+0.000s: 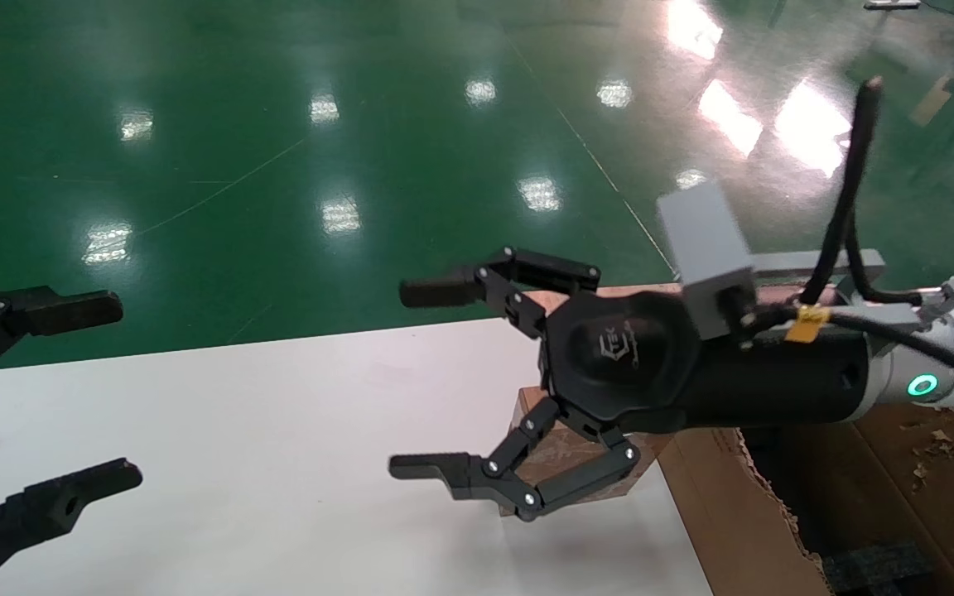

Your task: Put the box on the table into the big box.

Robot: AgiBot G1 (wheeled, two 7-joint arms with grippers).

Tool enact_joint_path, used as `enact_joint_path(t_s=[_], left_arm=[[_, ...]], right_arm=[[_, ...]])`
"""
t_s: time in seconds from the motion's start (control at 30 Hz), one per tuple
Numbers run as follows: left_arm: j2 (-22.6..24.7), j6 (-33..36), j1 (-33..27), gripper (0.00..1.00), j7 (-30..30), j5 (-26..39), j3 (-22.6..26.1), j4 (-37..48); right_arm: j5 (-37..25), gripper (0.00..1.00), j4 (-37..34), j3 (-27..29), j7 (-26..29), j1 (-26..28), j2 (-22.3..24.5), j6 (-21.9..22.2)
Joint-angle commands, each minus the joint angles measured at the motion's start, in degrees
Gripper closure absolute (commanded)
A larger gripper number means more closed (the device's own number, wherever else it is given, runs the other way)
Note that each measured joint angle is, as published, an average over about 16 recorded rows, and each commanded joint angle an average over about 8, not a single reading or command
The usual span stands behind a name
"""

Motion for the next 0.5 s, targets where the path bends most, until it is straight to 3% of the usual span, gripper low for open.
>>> enact_joint_path(t_s=[0.03,0.07,0.27,0.5], left_arm=[[0.0,0.0,0.0,0.94,0.0,0.0,0.0,0.0],[0.0,0.0,0.0,1.0,0.0,0.0,0.0,0.0],[0.0,0.0,0.0,1.0,0.0,0.0,0.0,0.0],[0.0,0.0,0.0,1.0,0.0,0.0,0.0,0.0]], right_arm=[[-0.78,0.0,-0.16,-0.12,-0.07,0.34,0.44,-0.38],[-1.48,0.0,-0.66,-0.46,-0.32,1.01,0.62,-0.95],[-5.15,0.0,-4.89,-4.59,-2.83,5.46,1.48,-3.67],[-8.31,0.0,-11.34,-11.19,-6.99,10.56,3.22,-3.7]])
